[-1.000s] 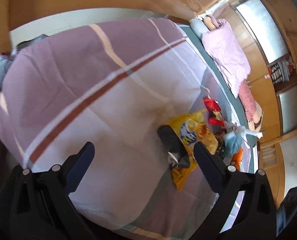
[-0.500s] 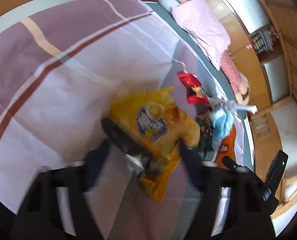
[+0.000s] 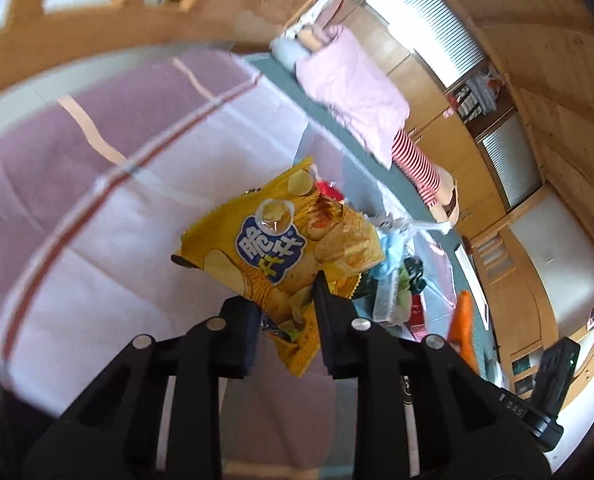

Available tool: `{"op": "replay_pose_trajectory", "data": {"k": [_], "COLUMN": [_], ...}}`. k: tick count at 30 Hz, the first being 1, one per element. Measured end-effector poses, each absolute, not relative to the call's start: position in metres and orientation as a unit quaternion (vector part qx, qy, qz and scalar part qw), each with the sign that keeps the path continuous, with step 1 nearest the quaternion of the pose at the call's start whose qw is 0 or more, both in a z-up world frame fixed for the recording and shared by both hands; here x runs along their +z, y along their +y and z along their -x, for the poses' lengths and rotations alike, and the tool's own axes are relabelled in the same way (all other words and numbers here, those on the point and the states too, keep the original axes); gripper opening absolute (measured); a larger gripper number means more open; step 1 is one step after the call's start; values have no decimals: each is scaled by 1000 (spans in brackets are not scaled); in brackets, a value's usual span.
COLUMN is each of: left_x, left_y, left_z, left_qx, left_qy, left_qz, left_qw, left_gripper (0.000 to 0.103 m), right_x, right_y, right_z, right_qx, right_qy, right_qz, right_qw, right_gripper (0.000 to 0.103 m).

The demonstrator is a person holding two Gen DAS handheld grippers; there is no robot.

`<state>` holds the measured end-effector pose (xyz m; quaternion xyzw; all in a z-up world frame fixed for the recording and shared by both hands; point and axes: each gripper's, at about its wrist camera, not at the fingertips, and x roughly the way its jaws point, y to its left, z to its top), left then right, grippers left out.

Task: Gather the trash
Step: 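Carry both bags over the white trash bag and open both tools to drop them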

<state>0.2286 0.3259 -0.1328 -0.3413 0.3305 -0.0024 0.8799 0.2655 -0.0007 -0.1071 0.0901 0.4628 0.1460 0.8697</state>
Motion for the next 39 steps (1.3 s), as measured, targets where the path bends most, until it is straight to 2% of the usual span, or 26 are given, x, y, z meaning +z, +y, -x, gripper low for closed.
{"op": "replay_pose_trajectory", "data": {"k": [8, 15, 24, 29, 32, 34, 36, 39], "left_x": [-62, -35, -12, -16, -25, -30, -36, -43], "left_y": [240, 165, 115, 88, 72, 63, 56, 46], "left_z": [-143, -103, -68, -65, -61, -60, -62, -60], "left_qx": [-24, -80, -121, -147, -167, -176, -183, -193], "left_qy": [290, 293, 278, 291, 306, 316, 326, 338], "left_qz": [255, 198, 161, 148, 136, 131, 124, 115], "left_qw": [922, 932, 939, 933, 927, 923, 919, 914], "left_gripper": [26, 26, 26, 26, 26, 26, 26, 26], "right_x": [-51, -6, 7, -20, -59, -83, -105, -111], "right_y": [-54, -114, -179, -183, -186, -186, -184, -193], "right_z": [-190, -111, -43, -32, -32, -31, -33, -28], "right_qx": [136, 120, 86, 73, 67, 65, 69, 52], "right_qy": [393, 328, 300, 351, 411, 451, 490, 493], "right_qz": [-76, -70, -92, -63, -64, -71, -81, -101], "right_qw": [906, 935, 946, 931, 907, 887, 865, 863], "right_gripper": [45, 45, 45, 45, 45, 48, 56, 65]}}
